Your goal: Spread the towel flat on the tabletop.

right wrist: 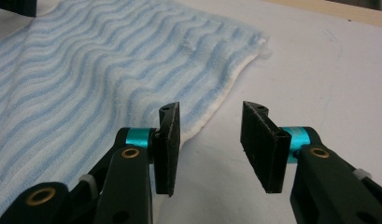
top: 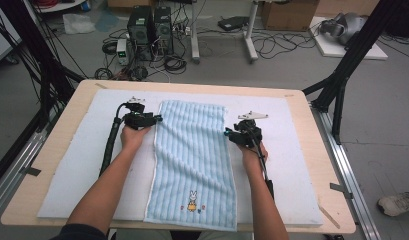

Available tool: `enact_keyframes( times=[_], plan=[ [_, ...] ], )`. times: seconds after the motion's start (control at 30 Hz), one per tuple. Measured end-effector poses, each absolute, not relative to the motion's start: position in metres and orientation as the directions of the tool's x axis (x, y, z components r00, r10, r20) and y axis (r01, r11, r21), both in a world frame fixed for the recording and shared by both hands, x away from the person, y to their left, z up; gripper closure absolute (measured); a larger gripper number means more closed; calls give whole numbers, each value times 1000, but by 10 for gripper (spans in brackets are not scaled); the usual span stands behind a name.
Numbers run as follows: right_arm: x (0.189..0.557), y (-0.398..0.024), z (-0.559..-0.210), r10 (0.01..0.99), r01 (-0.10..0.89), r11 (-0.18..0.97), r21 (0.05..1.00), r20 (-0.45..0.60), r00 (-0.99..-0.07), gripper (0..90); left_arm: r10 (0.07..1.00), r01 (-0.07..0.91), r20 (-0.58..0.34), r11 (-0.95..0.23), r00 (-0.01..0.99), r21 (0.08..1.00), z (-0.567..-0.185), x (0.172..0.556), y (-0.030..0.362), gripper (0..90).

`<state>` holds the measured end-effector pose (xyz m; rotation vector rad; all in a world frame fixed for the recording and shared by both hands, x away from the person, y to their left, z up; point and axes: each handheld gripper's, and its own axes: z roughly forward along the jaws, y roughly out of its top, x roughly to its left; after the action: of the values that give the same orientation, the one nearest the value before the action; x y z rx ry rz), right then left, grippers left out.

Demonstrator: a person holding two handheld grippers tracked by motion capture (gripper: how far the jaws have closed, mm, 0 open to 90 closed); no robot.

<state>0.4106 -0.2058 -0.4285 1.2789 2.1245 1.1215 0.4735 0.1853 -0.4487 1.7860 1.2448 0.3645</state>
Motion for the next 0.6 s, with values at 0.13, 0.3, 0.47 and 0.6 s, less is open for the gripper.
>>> enact_keyframes(
  times=[0.13,0.3,0.47,0.6],
  plan=[
    [411,-205,-429,868,537,241,809,67,-491,575,830,587,-256,-103,495,803,-444,464,186,453],
    [423,-200,-436,877,555,222,802,85,-474,589,817,584,-236,-145,526,799,-445,452,178,446],
    [436,-184,-449,868,586,305,751,33,-495,598,805,604,-244,-169,540,779,-448,448,172,442],
    [442,-176,-446,832,563,382,733,-8,-555,802,807,594,-245,-157,538,789,-445,448,171,446]
  ],
)
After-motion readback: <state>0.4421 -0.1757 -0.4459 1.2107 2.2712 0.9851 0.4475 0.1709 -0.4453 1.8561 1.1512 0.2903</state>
